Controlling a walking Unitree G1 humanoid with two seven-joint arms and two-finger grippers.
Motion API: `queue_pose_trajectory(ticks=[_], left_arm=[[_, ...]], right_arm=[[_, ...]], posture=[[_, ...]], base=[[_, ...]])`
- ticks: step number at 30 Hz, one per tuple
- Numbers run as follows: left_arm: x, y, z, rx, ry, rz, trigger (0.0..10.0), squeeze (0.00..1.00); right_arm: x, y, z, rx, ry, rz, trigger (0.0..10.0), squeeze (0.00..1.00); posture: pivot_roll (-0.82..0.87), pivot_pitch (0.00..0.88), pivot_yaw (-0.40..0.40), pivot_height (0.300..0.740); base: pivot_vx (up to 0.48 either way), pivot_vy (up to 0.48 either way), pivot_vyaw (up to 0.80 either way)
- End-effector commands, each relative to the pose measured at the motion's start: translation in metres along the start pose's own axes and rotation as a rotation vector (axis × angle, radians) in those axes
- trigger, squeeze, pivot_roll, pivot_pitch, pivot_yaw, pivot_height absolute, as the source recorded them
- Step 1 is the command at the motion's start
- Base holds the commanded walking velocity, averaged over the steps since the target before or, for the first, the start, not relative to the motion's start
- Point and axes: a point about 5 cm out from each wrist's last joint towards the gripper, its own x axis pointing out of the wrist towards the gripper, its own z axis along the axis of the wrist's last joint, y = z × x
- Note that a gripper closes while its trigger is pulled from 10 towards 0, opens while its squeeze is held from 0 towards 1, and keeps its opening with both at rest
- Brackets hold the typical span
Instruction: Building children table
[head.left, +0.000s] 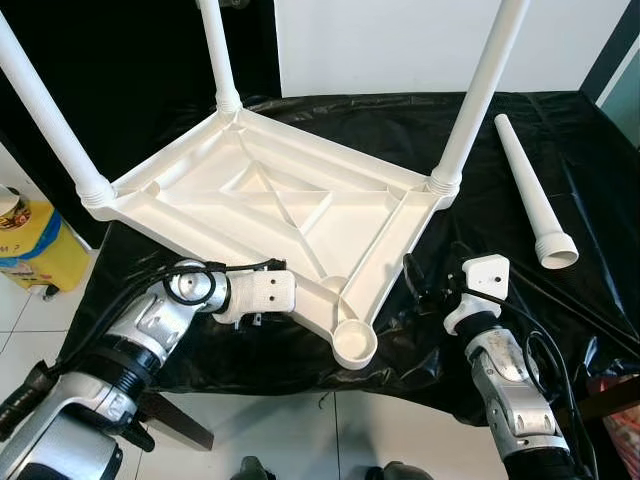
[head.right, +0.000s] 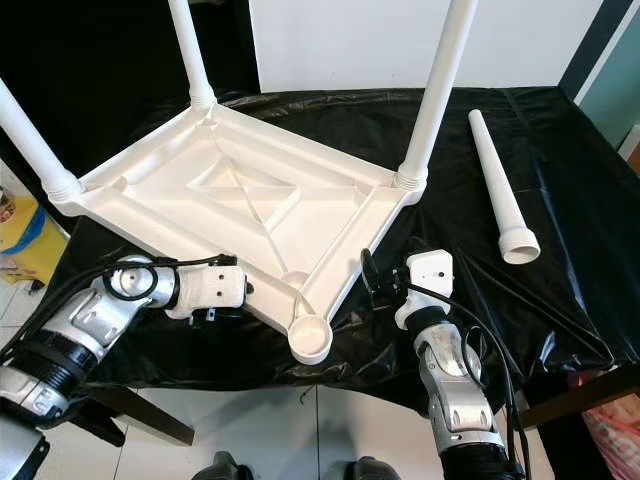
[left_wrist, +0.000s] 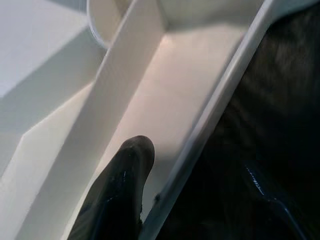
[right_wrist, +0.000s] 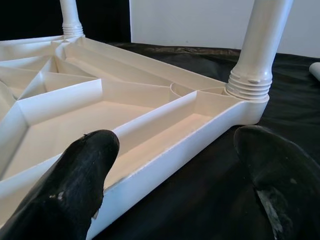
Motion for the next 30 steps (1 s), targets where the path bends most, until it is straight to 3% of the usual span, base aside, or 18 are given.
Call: queue_pose_trajectory(ticks=[1, 6, 7, 8, 9, 15, 18, 29, 30], left_arm=[[0.001, -0.006, -0.009, 0.017, 0.064, -0.103, 10.0, 0.00], [0.001, -0.002, -0.015, -0.008, 0.095, -0.128, 10.0, 0.00], [0.001, -0.001, -0.016, -0.026, 0.098, -0.138, 9.1, 0.00], [0.001, 0.000, -0.016, -0.041, 0.091, -0.142, 6.4, 0.00], [0.002, 0.004, -0.013, -0.070, 0.063, -0.121, 0.0, 0.00], [0.004, 0.010, -0.003, -0.128, -0.022, -0.085, 0.0, 0.00], [0.006, 0.011, 0.010, -0.156, -0.124, -0.074, 0.0, 0.00], [0.008, 0.013, 0.024, -0.150, -0.186, -0.017, 0.0, 0.00], [0.009, 0.012, 0.026, -0.150, -0.195, -0.017, 0.4, 0.00]], right_arm=[[0.000, 0.001, -0.001, 0.004, 0.010, -0.004, 10.0, 0.00], [0.001, 0.001, 0.000, 0.004, 0.009, -0.009, 10.0, 0.00], [0.000, 0.001, 0.000, 0.005, 0.009, -0.012, 10.0, 0.00], [0.000, 0.001, 0.000, 0.005, 0.009, -0.014, 10.0, 0.00], [-0.001, 0.001, 0.000, 0.005, 0.009, -0.016, 10.0, 0.00], [-0.002, 0.001, -0.001, 0.006, 0.010, -0.021, 10.0, 0.00], [-0.001, 0.001, -0.001, 0.008, 0.010, -0.025, 10.0, 0.00], [0.000, 0.002, 0.000, 0.010, 0.007, -0.023, 10.0, 0.00], [0.000, 0.003, 0.000, 0.011, 0.008, -0.024, 10.0, 0.00]], posture=[[-0.02, 0.072, -0.012, 0.740], [-0.02, 0.073, -0.007, 0.740], [-0.02, 0.074, -0.003, 0.740], [-0.02, 0.074, -0.003, 0.740], [-0.02, 0.076, 0.000, 0.740], [-0.02, 0.076, 0.000, 0.740], [-0.02, 0.075, 0.000, 0.740], [-0.02, 0.076, -0.004, 0.740], [-0.02, 0.076, -0.007, 0.740]], base=[[0.000, 0.000, 0.00], [0.000, 0.000, 0.00], [0.000, 0.000, 0.00], [0.000, 0.000, 0.00], [0.000, 0.000, 0.00], [0.000, 0.000, 0.00], [0.000, 0.000, 0.00], [0.000, 0.000, 0.00], [0.000, 0.000, 0.00]])
